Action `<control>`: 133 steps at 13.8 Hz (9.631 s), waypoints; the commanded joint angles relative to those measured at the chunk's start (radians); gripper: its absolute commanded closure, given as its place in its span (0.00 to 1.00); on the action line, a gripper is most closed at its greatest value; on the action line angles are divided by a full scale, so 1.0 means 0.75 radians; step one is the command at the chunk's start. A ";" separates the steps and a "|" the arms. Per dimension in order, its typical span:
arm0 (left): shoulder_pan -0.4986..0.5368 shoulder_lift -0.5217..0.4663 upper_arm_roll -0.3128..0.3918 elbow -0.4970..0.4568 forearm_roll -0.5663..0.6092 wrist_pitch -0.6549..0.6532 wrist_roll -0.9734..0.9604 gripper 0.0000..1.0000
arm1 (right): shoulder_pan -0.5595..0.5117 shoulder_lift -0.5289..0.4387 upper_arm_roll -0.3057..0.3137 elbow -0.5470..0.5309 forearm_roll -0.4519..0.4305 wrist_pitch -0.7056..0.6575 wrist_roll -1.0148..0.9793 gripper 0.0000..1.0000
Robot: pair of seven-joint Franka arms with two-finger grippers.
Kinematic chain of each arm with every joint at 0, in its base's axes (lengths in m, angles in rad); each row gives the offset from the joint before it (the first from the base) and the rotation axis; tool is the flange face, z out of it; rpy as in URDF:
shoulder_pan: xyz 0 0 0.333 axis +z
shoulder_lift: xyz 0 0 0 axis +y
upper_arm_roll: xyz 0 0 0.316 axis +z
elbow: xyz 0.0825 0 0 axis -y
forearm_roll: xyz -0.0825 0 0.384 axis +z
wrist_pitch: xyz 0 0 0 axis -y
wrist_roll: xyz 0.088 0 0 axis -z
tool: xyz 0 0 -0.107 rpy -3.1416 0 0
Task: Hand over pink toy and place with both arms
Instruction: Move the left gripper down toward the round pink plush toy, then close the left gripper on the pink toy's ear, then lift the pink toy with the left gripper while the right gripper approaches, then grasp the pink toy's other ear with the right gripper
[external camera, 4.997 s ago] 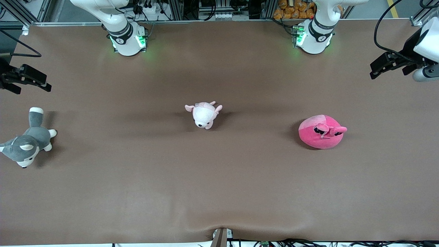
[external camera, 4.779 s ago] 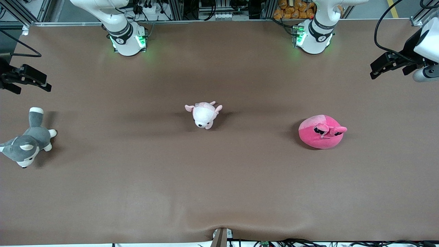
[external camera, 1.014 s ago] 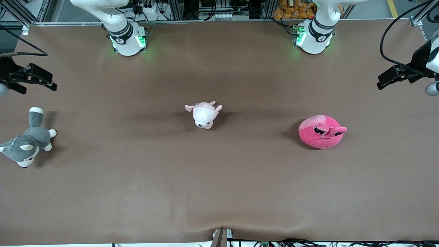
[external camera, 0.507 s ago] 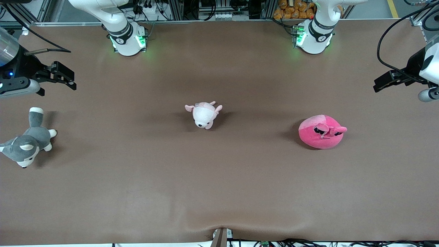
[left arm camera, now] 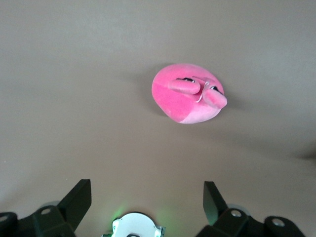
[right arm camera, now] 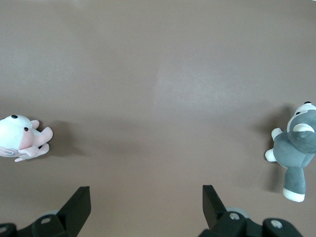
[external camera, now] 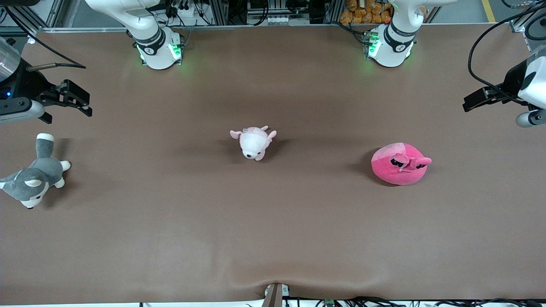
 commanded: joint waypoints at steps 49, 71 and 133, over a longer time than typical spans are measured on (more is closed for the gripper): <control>0.167 0.554 -0.010 -0.231 -0.487 0.384 -1.430 0.10 | 0.009 -0.008 0.003 -0.009 -0.009 0.011 0.001 0.00; 0.199 0.566 -0.010 -0.207 -0.573 0.416 -1.399 1.00 | 0.005 -0.006 0.003 -0.009 -0.005 0.019 0.001 0.00; -0.506 0.572 -0.401 0.321 -0.819 0.803 -2.837 1.00 | 0.316 0.460 0.001 0.232 1.096 -0.008 0.619 0.28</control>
